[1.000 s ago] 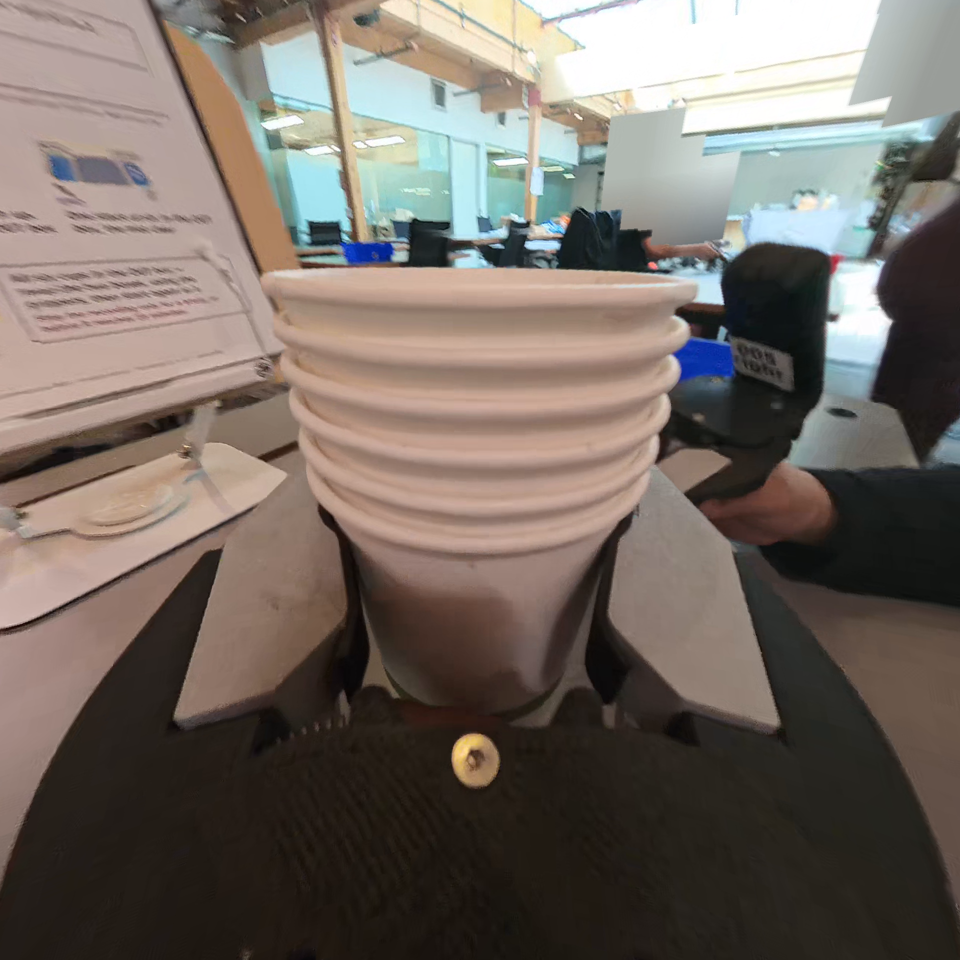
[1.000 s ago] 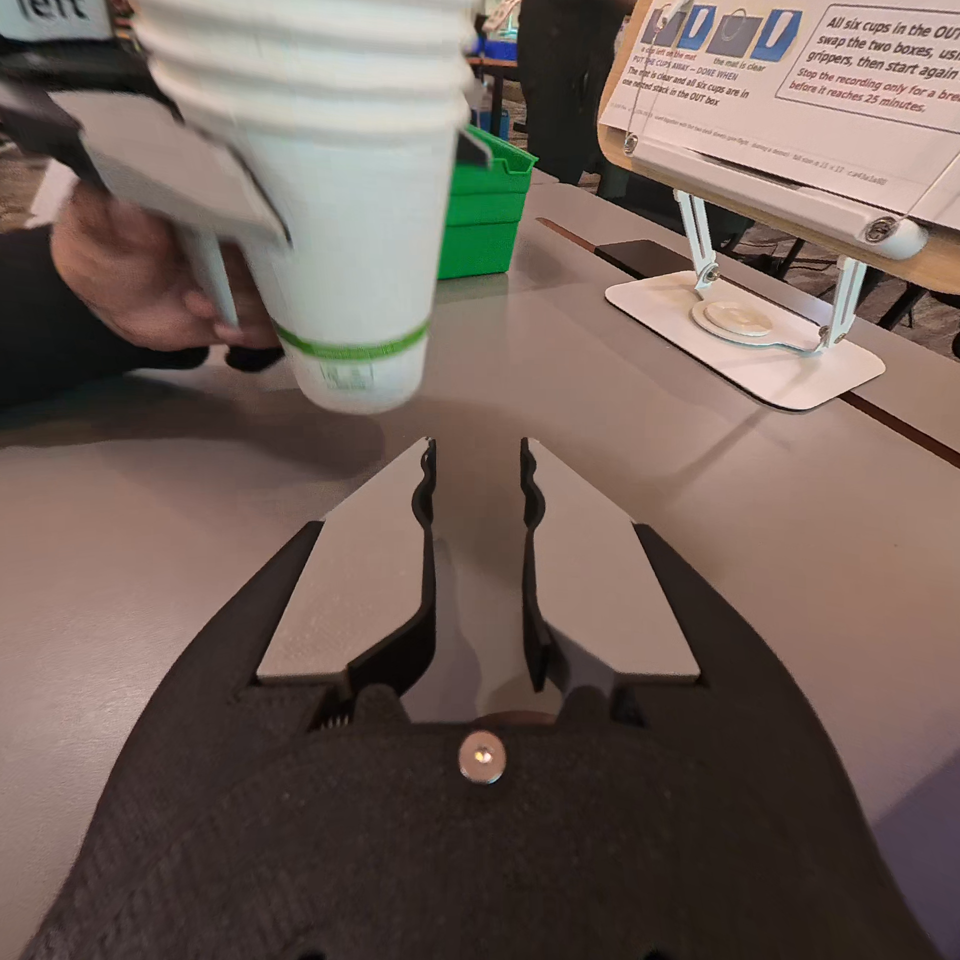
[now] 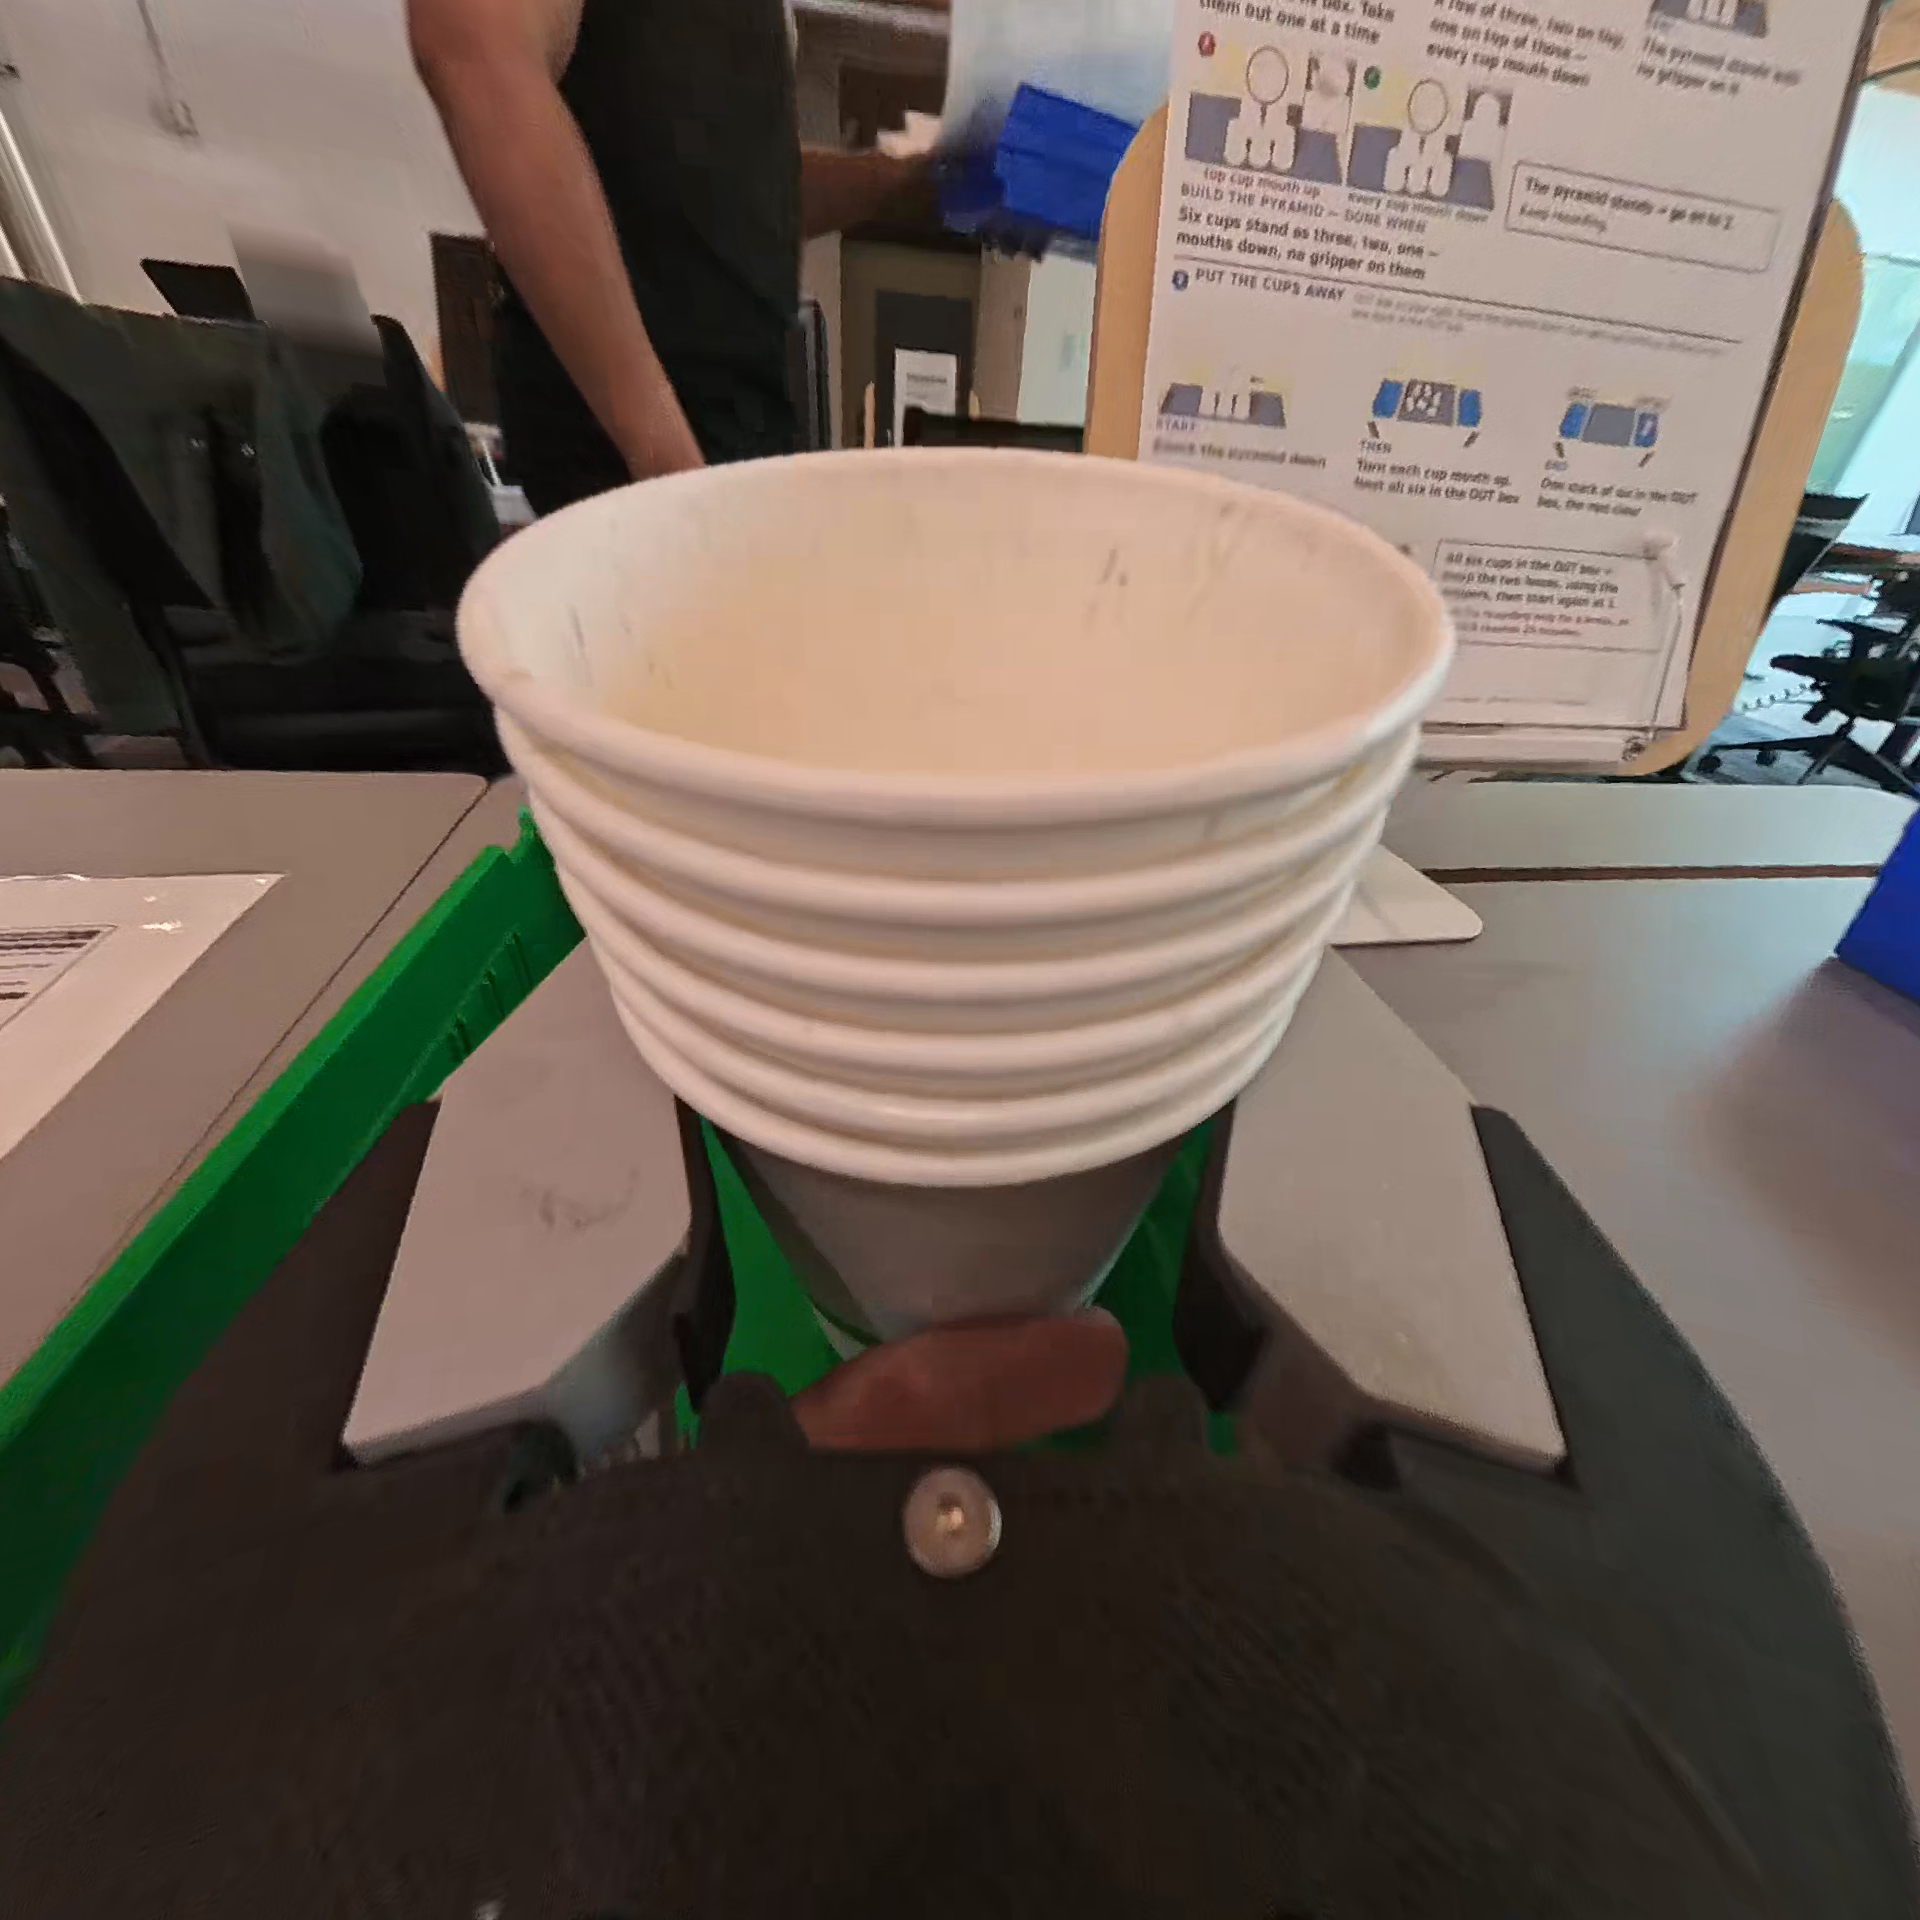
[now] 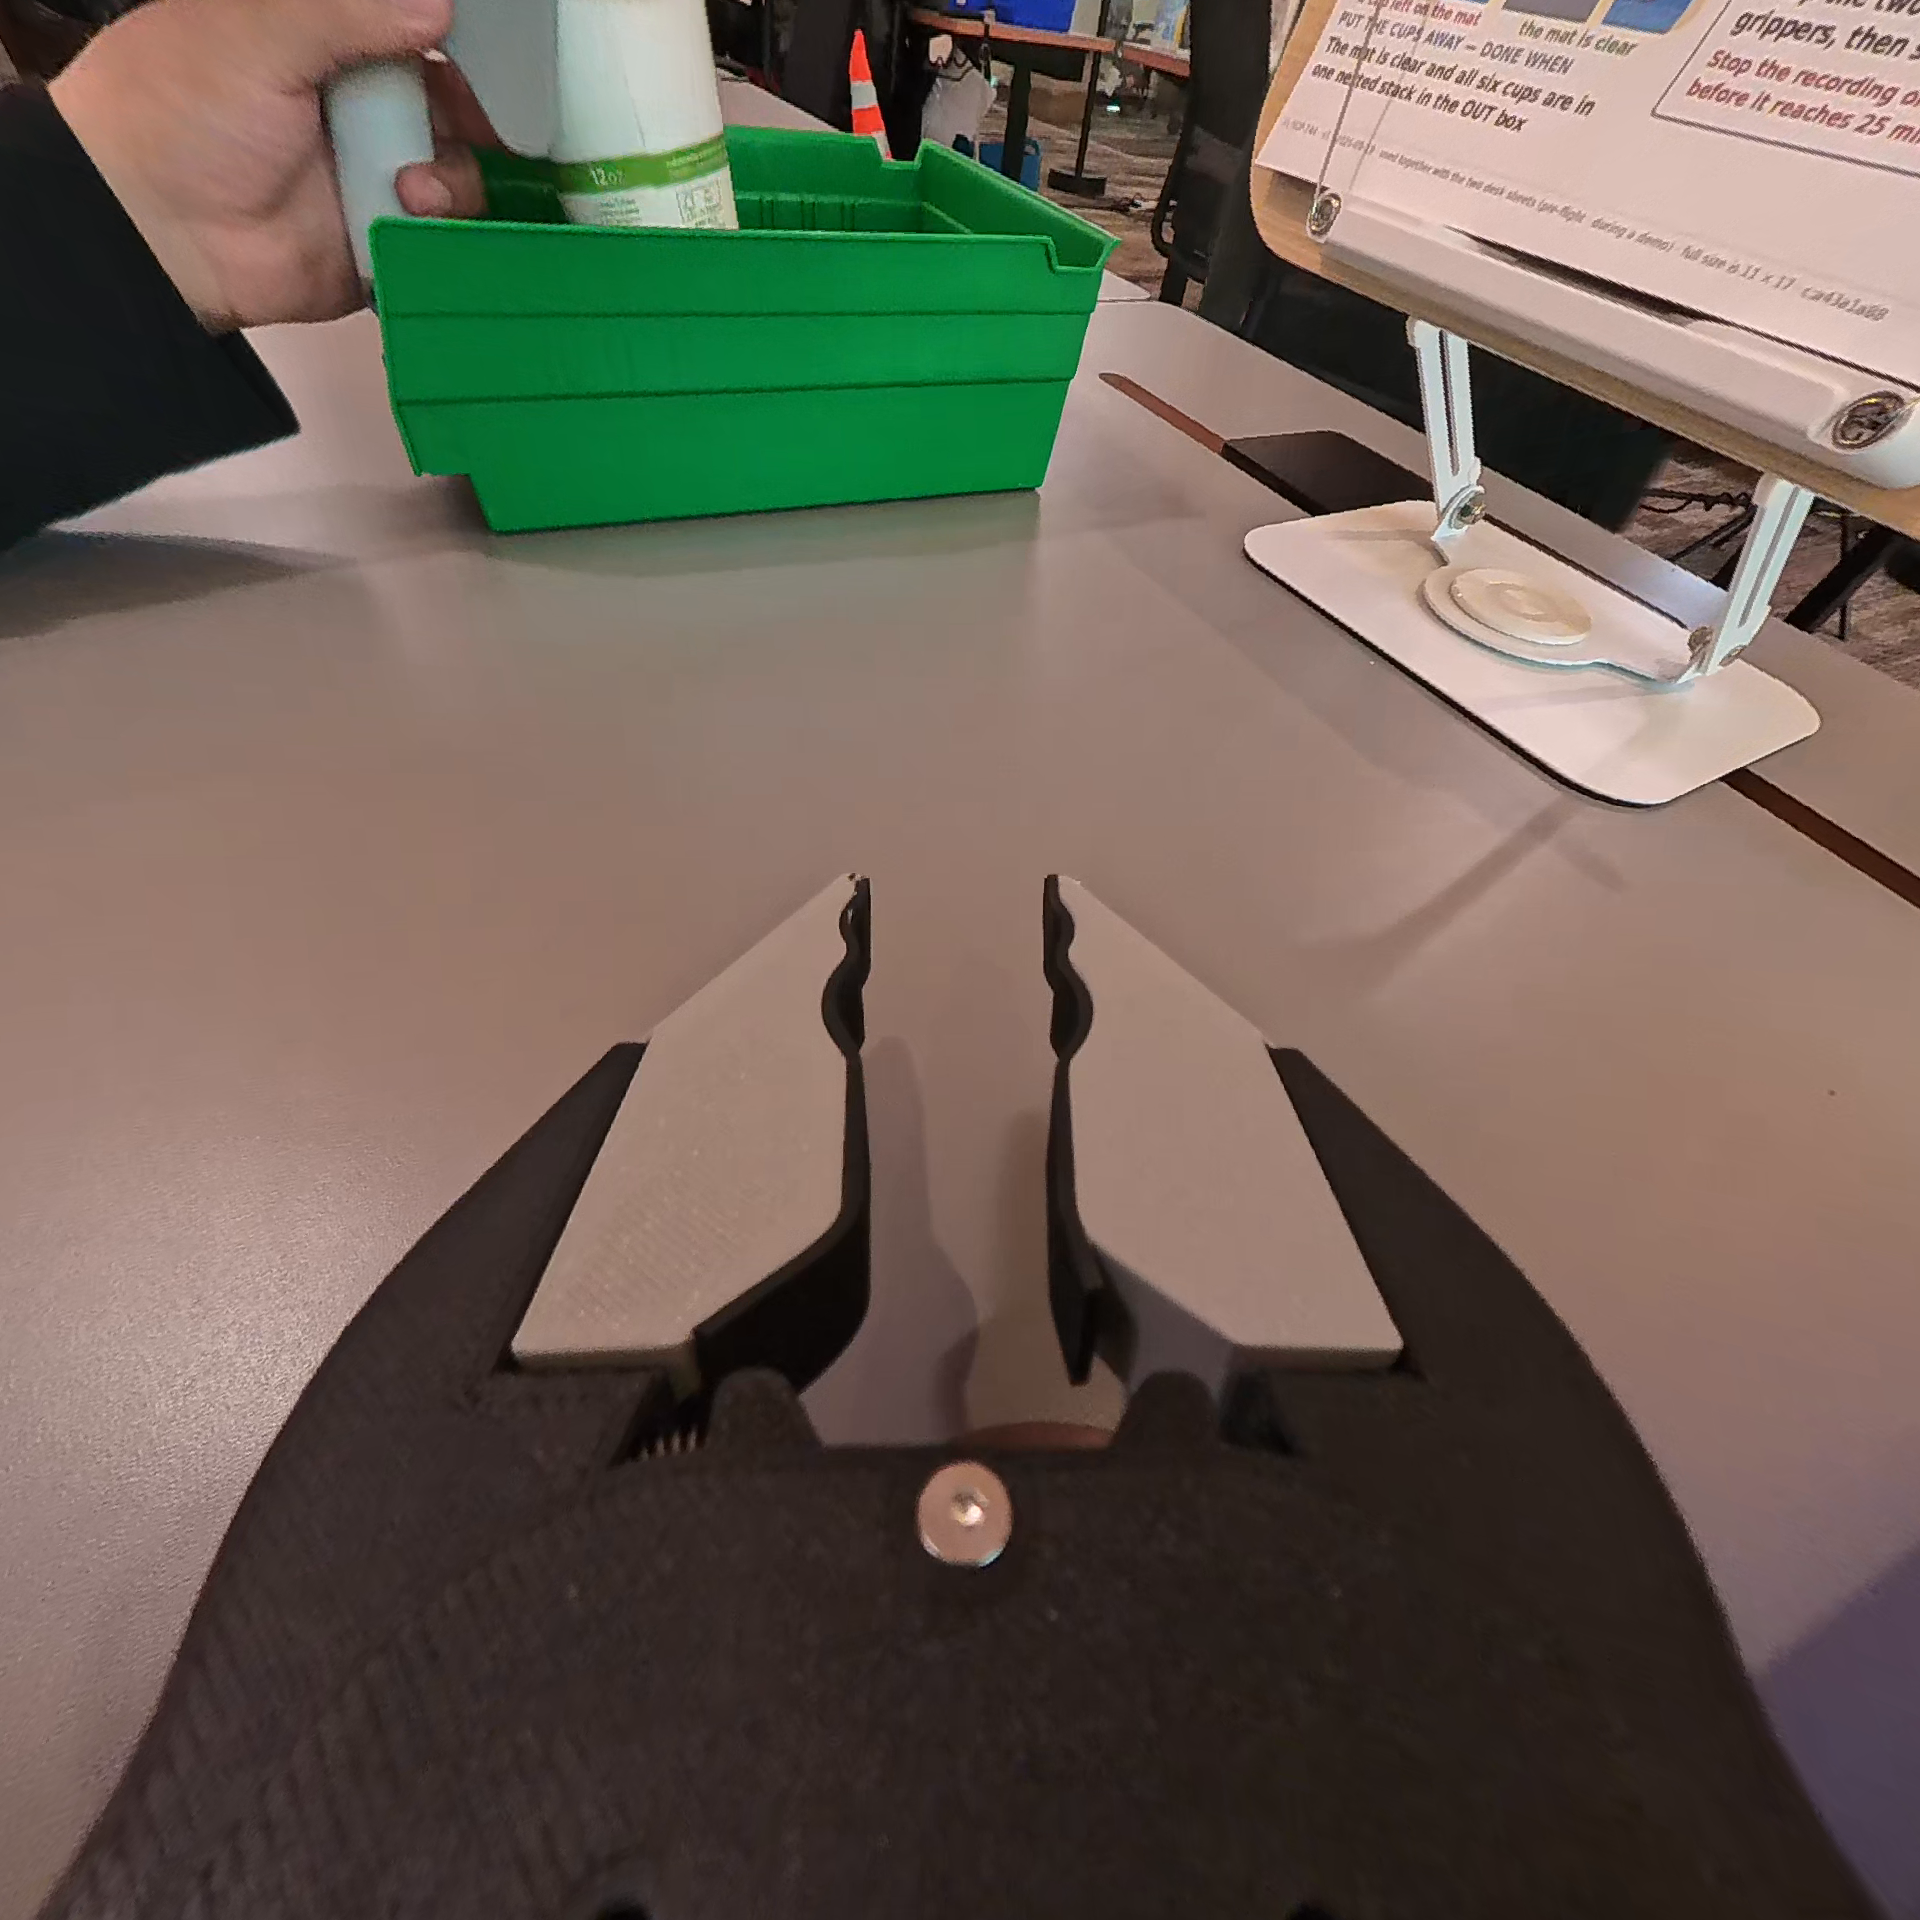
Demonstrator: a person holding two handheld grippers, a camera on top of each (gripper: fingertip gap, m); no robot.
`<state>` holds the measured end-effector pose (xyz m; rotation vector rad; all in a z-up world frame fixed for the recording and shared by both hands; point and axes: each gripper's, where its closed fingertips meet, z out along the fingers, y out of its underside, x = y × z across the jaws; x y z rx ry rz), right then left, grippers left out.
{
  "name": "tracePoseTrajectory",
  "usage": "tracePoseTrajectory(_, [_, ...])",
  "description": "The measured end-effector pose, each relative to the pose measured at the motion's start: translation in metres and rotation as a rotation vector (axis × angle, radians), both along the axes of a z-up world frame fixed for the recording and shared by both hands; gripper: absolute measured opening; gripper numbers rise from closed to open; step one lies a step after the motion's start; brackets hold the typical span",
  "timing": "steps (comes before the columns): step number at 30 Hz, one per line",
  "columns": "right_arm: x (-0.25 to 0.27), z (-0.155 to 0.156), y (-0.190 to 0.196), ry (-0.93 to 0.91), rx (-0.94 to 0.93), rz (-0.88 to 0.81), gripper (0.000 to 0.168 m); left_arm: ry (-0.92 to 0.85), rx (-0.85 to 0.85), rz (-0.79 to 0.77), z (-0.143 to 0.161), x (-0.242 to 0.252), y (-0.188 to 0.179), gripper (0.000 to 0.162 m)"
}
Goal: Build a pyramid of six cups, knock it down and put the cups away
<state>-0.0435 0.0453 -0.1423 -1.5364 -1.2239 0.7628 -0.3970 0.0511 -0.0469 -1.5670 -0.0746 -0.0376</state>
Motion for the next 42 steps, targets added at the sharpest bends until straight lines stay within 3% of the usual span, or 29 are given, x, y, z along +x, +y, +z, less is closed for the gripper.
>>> tracePoseTrajectory(7, [0.000,0.000,0.001,0.007,-0.016,0.000,0.030,0.017,-0.190,-0.057,-0.027,0.008,0.018,0.108])
tracePoseTrajectory(14, [0.000,0.000,-0.001,-0.001,-0.007,0.005,0.030,-0.099,-0.447,-0.135,-0.089,0.006,0.046,0.106])
tracePoseTrajectory(24, [-0.001,-0.001,-0.002,-0.006,-0.009,0.008,0.031,0.024,-0.387,0.006,-0.071,-0.012,0.039,0.109])
tracePoseTrajectory(32, [0.014,-0.013,0.024,-0.107,0.032,-0.146,0.031,0.118,-0.355,0.084,-0.064,-0.015,0.028,0.107])
tracePoseTrajectory(42, [0.014,-0.019,0.023,-0.153,0.042,-0.147,0.033,0.117,-0.339,0.067,-0.051,-0.009,0.017,0.108])
